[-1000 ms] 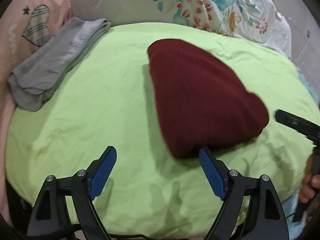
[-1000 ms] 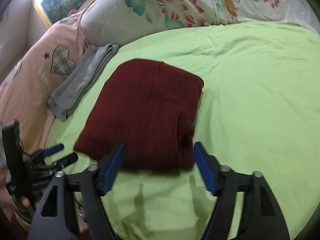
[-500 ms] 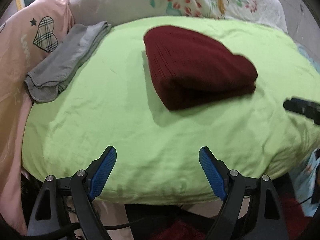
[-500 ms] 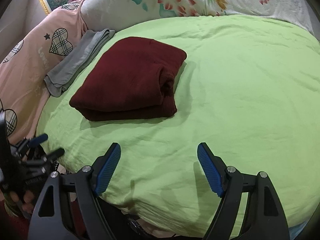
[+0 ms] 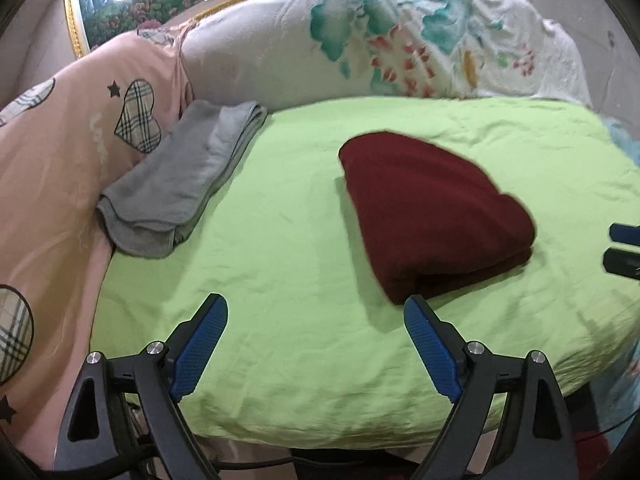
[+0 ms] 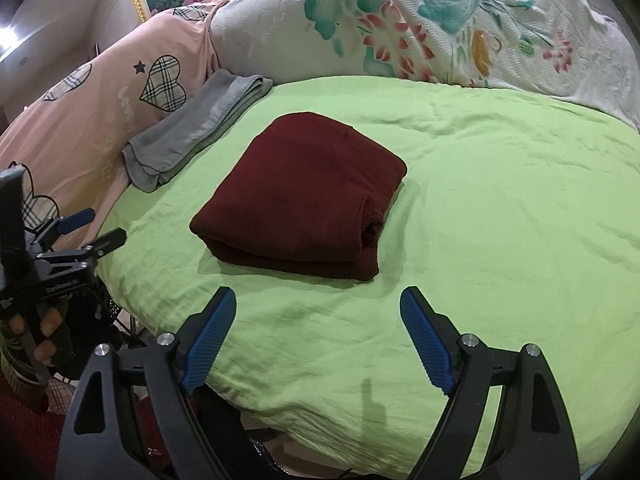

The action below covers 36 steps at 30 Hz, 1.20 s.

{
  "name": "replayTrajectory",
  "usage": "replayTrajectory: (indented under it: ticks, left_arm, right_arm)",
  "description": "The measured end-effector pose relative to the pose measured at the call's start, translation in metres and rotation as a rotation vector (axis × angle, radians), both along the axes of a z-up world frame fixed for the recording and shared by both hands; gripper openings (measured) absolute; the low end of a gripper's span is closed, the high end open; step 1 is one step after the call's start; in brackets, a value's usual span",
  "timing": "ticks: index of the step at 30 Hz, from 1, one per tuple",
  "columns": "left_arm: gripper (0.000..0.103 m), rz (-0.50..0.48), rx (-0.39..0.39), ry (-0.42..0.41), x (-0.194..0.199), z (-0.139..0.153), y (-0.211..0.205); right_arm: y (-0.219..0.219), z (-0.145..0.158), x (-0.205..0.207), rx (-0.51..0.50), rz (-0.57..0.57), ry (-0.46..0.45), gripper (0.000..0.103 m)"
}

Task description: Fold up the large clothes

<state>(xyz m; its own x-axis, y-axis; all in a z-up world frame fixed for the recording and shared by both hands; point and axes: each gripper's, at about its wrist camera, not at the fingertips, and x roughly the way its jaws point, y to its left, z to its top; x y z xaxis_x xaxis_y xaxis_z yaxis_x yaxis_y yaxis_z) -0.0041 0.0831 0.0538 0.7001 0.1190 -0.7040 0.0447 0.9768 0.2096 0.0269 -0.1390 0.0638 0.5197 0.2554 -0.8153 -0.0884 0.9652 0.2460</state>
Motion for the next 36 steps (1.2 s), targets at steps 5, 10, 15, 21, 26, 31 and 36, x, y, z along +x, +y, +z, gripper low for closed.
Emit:
replayTrajectory:
  ticks: [5, 10, 15, 21, 26, 31, 36]
  left_arm:
    - [0.091, 0.033, -0.069, 0.077, 0.011, -0.025, 0.01]
    - [0.091, 0.055, -0.059, 0.085, 0.026, -0.033, 0.01]
    - [0.091, 0.044, -0.036, 0.086, 0.037, -0.032, 0.003]
    - [0.091, 0.028, -0.025, 0.123, 0.045, -0.037, -0.007]
    - [0.091, 0.011, -0.018, 0.149, 0.047, -0.042, -0.014]
    - [0.091, 0.005, -0.02, 0.156, 0.051, -0.042, -0.015]
    - [0.091, 0.004, -0.021, 0.145, 0.053, -0.038, -0.019]
  right_arm:
    - [0.004, -0.016, 0.005, 0.024, -0.011, 0.031, 0.084]
    - [0.011, -0.028, 0.016, 0.04, -0.006, 0.049, 0.084]
    - [0.019, -0.037, 0.03, 0.038, 0.018, 0.066, 0.084]
    - [0.023, -0.043, 0.042, 0.013, 0.033, 0.085, 0.084]
    - [0.02, -0.046, 0.045, 0.008, 0.029, 0.097, 0.084]
    - [0.018, -0.047, 0.05, 0.004, 0.032, 0.104, 0.084]
    - [0.02, -0.044, 0.055, 0.005, 0.045, 0.097, 0.084]
